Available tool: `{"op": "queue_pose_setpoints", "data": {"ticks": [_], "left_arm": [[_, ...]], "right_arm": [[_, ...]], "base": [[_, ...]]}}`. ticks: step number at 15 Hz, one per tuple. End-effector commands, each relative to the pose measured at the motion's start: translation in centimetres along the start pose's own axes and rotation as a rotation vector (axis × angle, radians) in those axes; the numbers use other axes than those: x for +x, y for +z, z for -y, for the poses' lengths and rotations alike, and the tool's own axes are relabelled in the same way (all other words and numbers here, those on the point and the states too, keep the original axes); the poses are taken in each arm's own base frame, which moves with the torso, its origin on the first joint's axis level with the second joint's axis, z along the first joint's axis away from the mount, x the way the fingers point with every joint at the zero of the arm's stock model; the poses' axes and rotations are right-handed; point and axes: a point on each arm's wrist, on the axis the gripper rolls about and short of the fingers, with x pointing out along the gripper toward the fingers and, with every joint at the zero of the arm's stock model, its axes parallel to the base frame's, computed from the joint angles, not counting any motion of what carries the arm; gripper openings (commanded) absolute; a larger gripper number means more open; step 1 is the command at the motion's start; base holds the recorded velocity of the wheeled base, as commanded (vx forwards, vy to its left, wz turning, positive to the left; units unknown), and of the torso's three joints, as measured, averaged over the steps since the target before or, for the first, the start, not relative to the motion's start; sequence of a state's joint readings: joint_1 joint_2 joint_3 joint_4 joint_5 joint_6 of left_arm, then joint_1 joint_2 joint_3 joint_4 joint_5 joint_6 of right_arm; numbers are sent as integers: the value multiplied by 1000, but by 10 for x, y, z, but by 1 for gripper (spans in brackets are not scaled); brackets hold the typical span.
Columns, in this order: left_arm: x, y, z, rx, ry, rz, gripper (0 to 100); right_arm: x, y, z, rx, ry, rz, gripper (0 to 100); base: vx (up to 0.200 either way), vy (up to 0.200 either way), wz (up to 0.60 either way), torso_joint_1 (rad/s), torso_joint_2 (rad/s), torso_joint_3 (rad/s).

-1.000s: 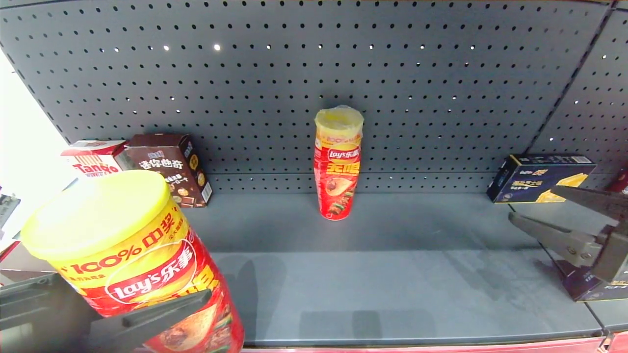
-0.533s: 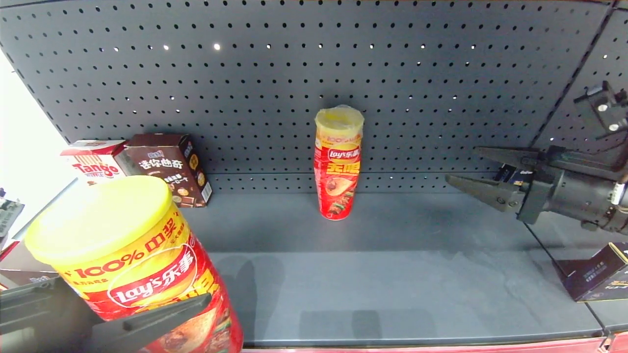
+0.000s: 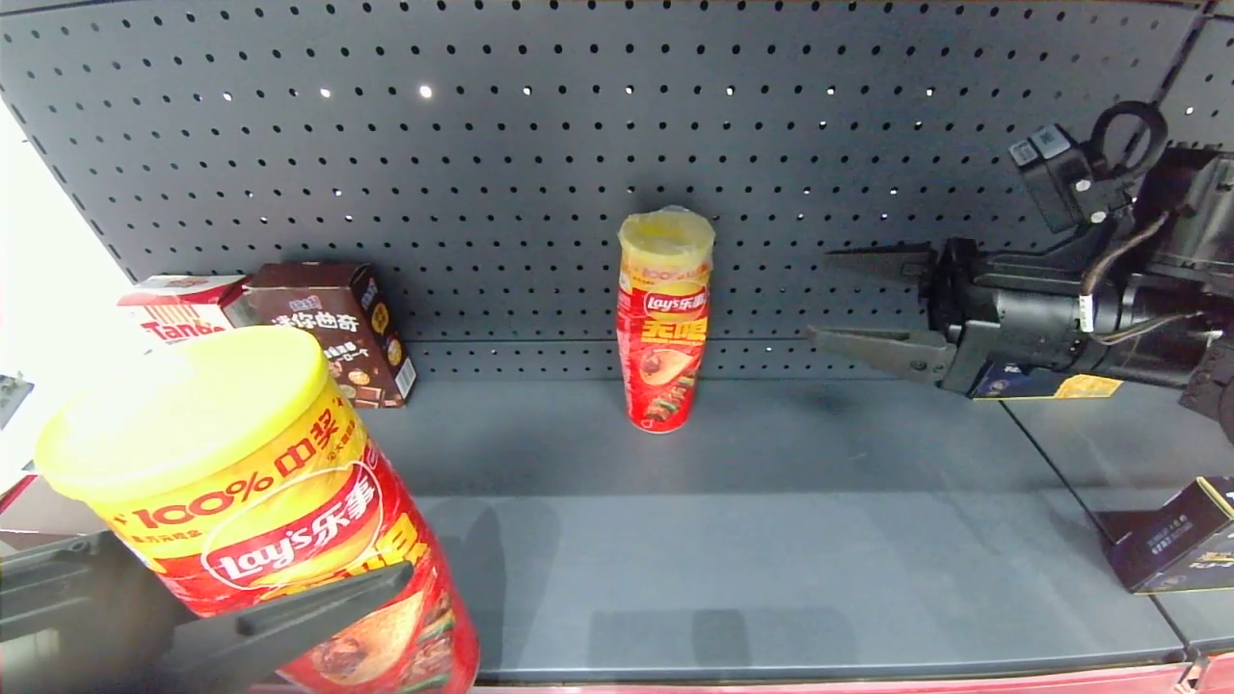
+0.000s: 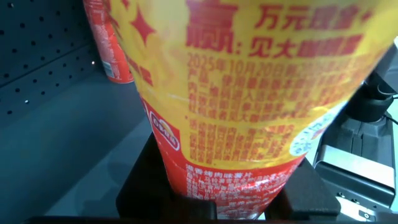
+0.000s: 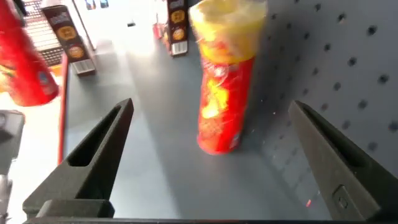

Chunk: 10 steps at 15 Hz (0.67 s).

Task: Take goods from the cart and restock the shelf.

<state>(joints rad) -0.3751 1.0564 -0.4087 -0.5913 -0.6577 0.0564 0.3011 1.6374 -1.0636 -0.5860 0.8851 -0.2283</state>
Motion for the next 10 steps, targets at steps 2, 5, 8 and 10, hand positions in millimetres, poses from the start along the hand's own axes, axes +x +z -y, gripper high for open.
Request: {"op": "queue_pose_setpoints", "data": {"ticks": [2, 5, 8, 10], "left_arm": [[0, 0, 0, 0, -1, 0, 0], [1, 0, -1, 0, -1, 0, 0], [0, 0, 0, 0, 2, 0, 0], [0, -2, 0, -5, 0, -6, 0]], "right_arm": [[16, -17, 17, 17, 6, -13, 100], [29, -27, 25, 32, 16, -23, 100], [46, -39, 29, 47, 40, -31, 100], [58, -48, 30, 58, 60, -37, 100]], "base": [[0, 0, 0, 0, 0, 0], [0, 0, 0, 0, 0, 0], [0, 0, 0, 0, 0, 0], [0, 0, 0, 0, 0, 0]]}}
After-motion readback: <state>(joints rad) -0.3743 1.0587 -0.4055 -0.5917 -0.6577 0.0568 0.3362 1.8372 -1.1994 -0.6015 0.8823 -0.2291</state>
